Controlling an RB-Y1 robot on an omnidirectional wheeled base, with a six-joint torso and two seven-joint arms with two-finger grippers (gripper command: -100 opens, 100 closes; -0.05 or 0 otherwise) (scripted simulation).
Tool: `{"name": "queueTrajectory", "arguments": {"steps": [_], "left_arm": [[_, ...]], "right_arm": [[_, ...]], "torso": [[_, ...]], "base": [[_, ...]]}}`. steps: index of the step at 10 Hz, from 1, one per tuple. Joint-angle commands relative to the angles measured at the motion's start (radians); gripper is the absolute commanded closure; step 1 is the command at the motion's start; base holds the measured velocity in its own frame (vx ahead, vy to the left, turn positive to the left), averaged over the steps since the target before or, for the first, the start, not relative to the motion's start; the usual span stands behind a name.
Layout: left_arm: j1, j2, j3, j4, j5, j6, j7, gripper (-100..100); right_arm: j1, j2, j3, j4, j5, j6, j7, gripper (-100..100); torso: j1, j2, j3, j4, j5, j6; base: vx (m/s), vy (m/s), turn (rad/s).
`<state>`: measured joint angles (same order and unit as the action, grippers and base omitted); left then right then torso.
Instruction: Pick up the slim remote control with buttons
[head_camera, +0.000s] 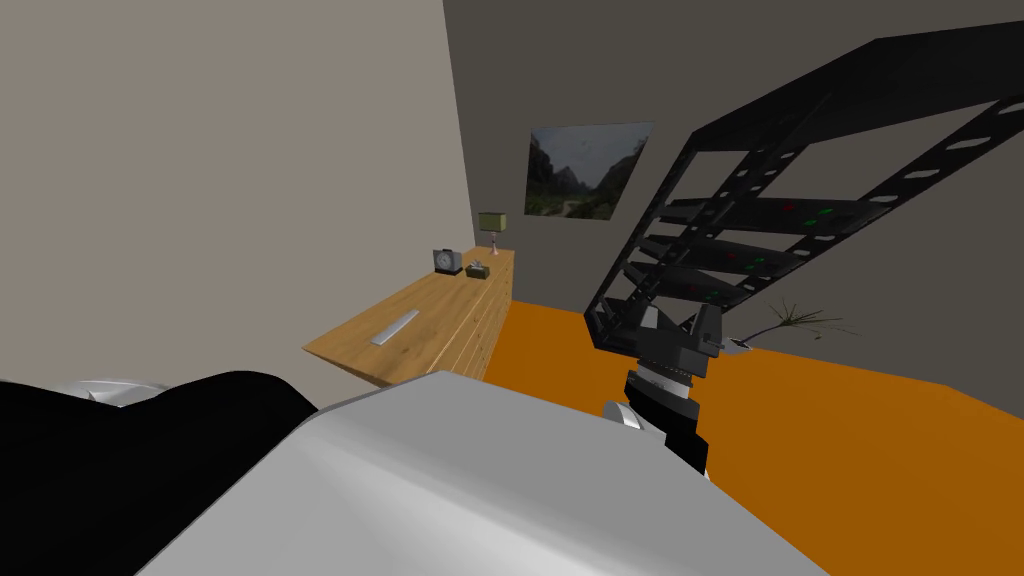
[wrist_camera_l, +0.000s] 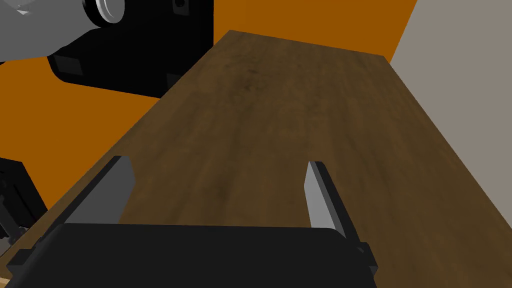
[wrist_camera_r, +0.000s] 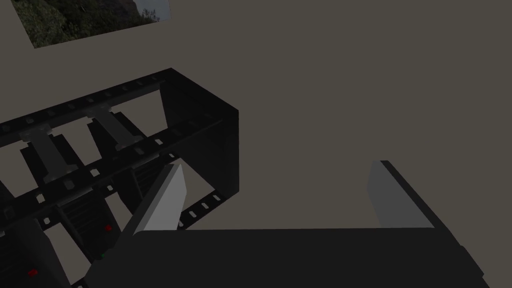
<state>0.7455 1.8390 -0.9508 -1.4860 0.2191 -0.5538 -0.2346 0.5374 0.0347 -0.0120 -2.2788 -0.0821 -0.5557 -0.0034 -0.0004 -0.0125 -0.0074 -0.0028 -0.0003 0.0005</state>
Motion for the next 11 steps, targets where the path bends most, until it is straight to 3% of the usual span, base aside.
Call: {"name": "queueTrajectory", "arguments": {"steps": [1, 2, 3, 6, 9, 10, 11], "left_arm": [[0.006, 0.050, -0.020, 0.013, 0.025, 0.008, -0.006, -100], [0.005, 0.085, -0.034, 0.022, 0.038, 0.014, -0.004, -100], [0.005, 0.085, -0.034, 0.022, 0.038, 0.014, -0.004, -100], [-0.009, 0.152, -0.057, 0.033, 0.071, 0.026, 0.002, -100], [-0.027, 0.161, -0.057, 0.020, 0.091, 0.030, 0.005, -100], [-0.023, 0.159, -0.061, 0.026, 0.093, 0.028, -0.004, -100], [-0.024, 0.159, -0.061, 0.027, 0.093, 0.027, -0.003, 0]], "right_arm": [[0.000, 0.000, 0.000, 0.000, 0.000, 0.000, 0.000, 0], [0.000, 0.000, 0.000, 0.000, 0.000, 0.000, 0.000, 0], [0.000, 0.000, 0.000, 0.000, 0.000, 0.000, 0.000, 0], [0.000, 0.000, 0.000, 0.000, 0.000, 0.000, 0.000, 0], [0.000, 0.000, 0.000, 0.000, 0.000, 0.000, 0.000, 0], [0.000, 0.000, 0.000, 0.000, 0.000, 0.000, 0.000, 0], [0.000, 0.000, 0.000, 0.000, 0.000, 0.000, 0.000, 0]], "torso": [[0.000, 0.000, 0.000, 0.000, 0.000, 0.000], [0.001, -0.003, -0.001, 0.000, 0.000, 0.000], [0.004, -0.007, -0.004, -0.001, 0.001, 0.001], [0.002, -0.010, -0.006, -0.002, 0.000, 0.001], [0.001, -0.008, -0.005, -0.002, 0.001, 0.000], [0.001, -0.007, -0.004, -0.002, 0.001, 0.000], [0.001, 0.001, 0.000, 0.000, 0.000, 0.000]], "base": [[0.217, -0.003, -0.043], [0.287, 0.053, -0.081], [0.247, 0.021, -0.050], [0.310, 0.021, -0.087], [0.284, 0.016, -0.091], [0.121, 0.008, -0.013], [0.023, 0.002, -0.002]]}}
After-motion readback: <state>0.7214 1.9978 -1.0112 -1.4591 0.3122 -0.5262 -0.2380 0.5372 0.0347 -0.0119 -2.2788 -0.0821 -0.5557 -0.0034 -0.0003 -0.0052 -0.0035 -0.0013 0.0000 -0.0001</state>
